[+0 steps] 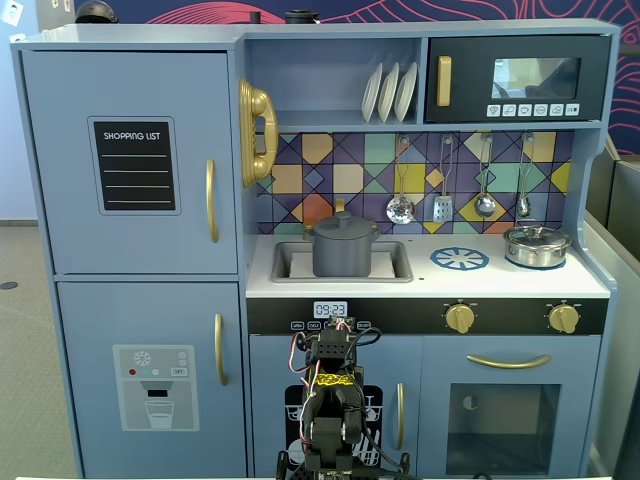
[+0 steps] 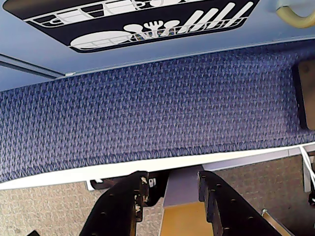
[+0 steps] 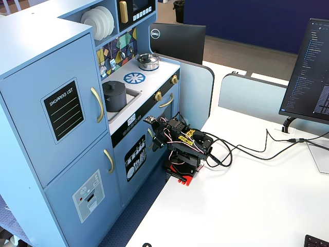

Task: Take off the lid from the gray recipient and place it on the counter

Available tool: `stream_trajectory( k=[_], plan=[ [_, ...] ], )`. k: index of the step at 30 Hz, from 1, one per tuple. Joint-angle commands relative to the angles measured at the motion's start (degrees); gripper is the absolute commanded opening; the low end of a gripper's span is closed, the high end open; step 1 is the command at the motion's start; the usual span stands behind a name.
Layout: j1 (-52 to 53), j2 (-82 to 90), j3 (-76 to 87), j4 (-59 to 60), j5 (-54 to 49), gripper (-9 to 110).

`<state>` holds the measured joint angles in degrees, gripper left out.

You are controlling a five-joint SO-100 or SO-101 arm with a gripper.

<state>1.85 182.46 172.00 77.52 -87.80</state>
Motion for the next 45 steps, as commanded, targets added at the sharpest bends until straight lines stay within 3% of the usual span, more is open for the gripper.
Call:
stream_trajectory(
  k=[1, 11, 18, 26, 45],
  plan=[
    [3.25, -0.26, 0.0, 10.2, 0.0, 0],
    [2.81, -0.26, 0.0, 7.29, 1.32, 0],
    [3.69, -5.01, -8.17, -22.59, -8.7, 0],
    [0.26, -13.89, -26.46, -42.89, -7.38, 0],
    [1.41, -14.15, -34.37, -52.65, -8.17, 0]
  ],
)
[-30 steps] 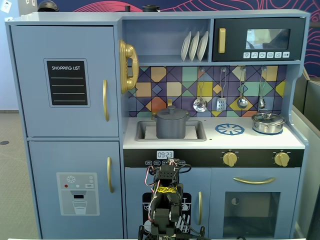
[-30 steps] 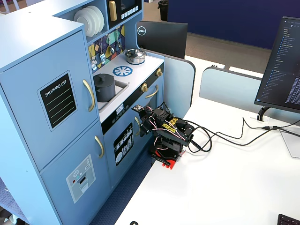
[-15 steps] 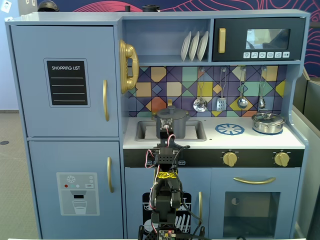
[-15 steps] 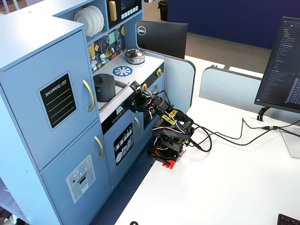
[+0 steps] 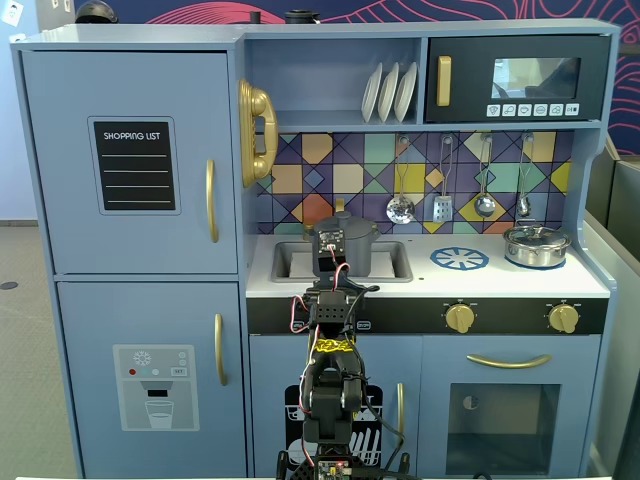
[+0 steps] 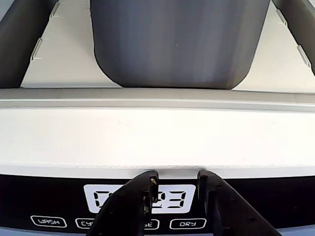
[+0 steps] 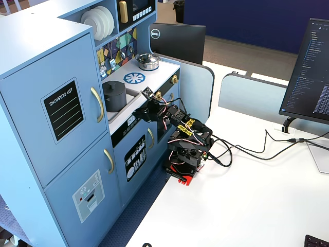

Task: Take off the lid from the gray recipient and place it on the counter

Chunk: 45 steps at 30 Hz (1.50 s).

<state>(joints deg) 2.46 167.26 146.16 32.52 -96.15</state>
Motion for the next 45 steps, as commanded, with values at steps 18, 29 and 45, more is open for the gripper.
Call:
stream_trajectory(
  k=[18, 29, 45],
  plan=[
    [1.41, -6.68, -22.06, -7.56, 0.62, 0],
    [1.32, -17.93, -23.99, -17.31, 2.81, 19],
    [0.7, -35.68, -29.79, -30.32, 2.37, 16]
  ],
)
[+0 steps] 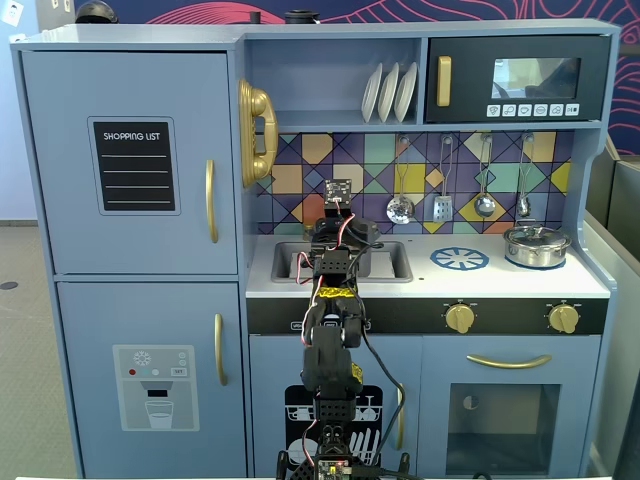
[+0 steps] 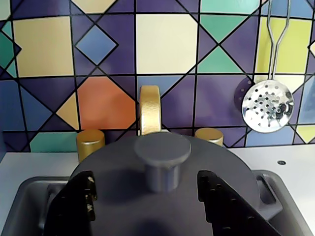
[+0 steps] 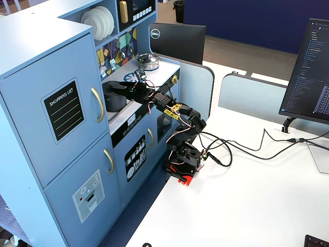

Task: Take off the lid from the gray recipient and place it on the counter

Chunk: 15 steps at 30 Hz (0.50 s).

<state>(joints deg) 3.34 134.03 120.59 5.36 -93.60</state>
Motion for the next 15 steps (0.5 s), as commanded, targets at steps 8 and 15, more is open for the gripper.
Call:
stream_trajectory(
  k=[8, 15],
  plan=[
    [-0.26, -9.49, -7.91, -5.1, -0.62, 15],
    [-0.35, -13.1, -10.37, -6.06, -0.44, 13]
  ],
)
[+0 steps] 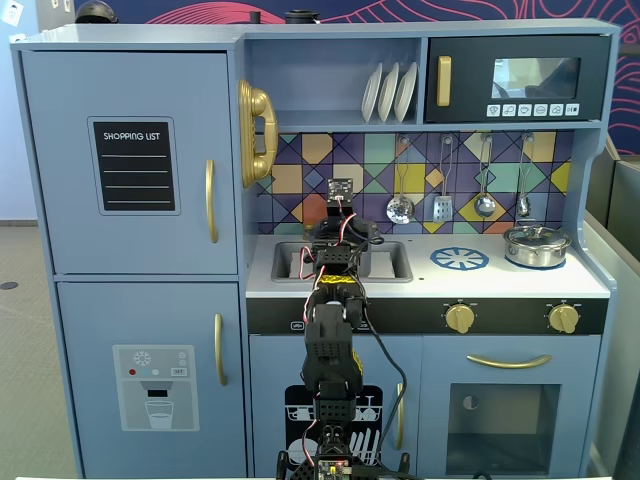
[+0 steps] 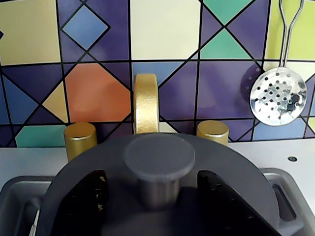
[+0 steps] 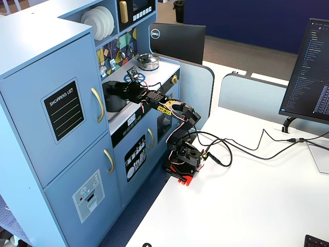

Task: Take off the lid from the gray recipient and place it on the counter

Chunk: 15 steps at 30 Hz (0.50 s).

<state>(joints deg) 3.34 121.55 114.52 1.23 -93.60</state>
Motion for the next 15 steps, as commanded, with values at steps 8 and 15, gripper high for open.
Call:
stream_trajectory(
  k=[8, 15],
  plan=[
    [-1.23, -1.49, -5.19, -2.81, -0.18, 0],
    [-2.72, 2.02, -4.57, -6.33, 0.97, 0]
  ],
)
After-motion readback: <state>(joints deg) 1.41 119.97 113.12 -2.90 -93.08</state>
